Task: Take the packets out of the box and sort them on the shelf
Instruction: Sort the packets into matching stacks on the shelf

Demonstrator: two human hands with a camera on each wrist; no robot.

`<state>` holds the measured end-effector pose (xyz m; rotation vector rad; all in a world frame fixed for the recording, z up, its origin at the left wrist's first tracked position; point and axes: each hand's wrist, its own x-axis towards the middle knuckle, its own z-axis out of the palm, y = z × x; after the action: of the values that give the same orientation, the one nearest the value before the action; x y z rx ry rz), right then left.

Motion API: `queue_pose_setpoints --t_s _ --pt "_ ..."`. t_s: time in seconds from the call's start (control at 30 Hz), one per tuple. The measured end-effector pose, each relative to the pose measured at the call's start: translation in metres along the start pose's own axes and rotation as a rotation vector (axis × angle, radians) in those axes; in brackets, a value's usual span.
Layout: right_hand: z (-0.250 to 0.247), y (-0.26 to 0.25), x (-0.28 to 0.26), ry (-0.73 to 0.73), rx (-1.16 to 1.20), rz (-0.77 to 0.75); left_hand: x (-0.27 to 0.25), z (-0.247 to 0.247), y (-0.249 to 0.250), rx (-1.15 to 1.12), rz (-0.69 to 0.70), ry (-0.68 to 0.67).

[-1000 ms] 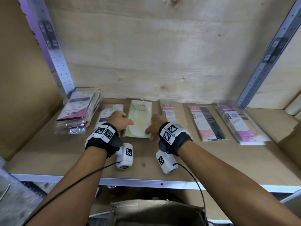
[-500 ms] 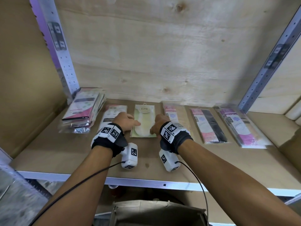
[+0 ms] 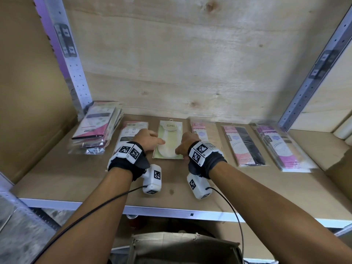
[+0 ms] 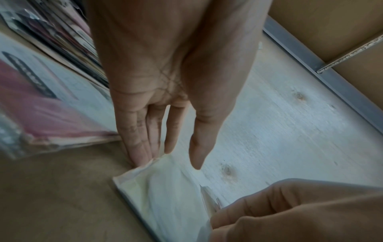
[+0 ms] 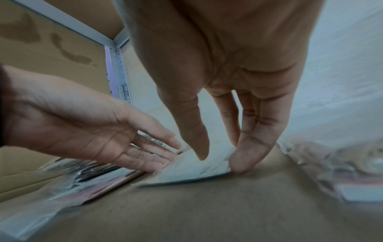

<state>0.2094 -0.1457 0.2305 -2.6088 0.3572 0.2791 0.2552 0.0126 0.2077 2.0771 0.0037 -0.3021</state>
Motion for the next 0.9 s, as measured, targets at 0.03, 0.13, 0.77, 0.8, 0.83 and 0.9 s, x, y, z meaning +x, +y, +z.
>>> queue_pose_setpoints --t_s 0.03,0.13,0.77,0.8,0.83,0.9 --pt "0.0 0.0 0.001 0.0 -0.005 0.003 -0.001 0.0 0.0 0.003 0.002 0.003" --pt "-0.003 0.002 0.001 0.026 -0.034 0.007 -0.005 -0.003 0.002 0.021 0.023 0.018" --pt "0.039 -0.069 -0.006 -0.213 0.637 -0.139 -0.06 -0.084 -0.022 0.312 -0.091 0.177" --pt "0.042 -0.071 -0.005 -0.225 0.664 -0.123 -0.062 -0.085 -0.025 0.34 -0.107 0.174" --pt "0.044 -0.073 -0.007 -0.245 0.705 -0.109 -0.064 -0.085 -0.026 0.355 -0.127 0.172" --pt "0.048 -0.077 -0.01 -0.283 0.798 -0.076 -0.067 -0.086 -0.03 0.355 -0.147 0.174"
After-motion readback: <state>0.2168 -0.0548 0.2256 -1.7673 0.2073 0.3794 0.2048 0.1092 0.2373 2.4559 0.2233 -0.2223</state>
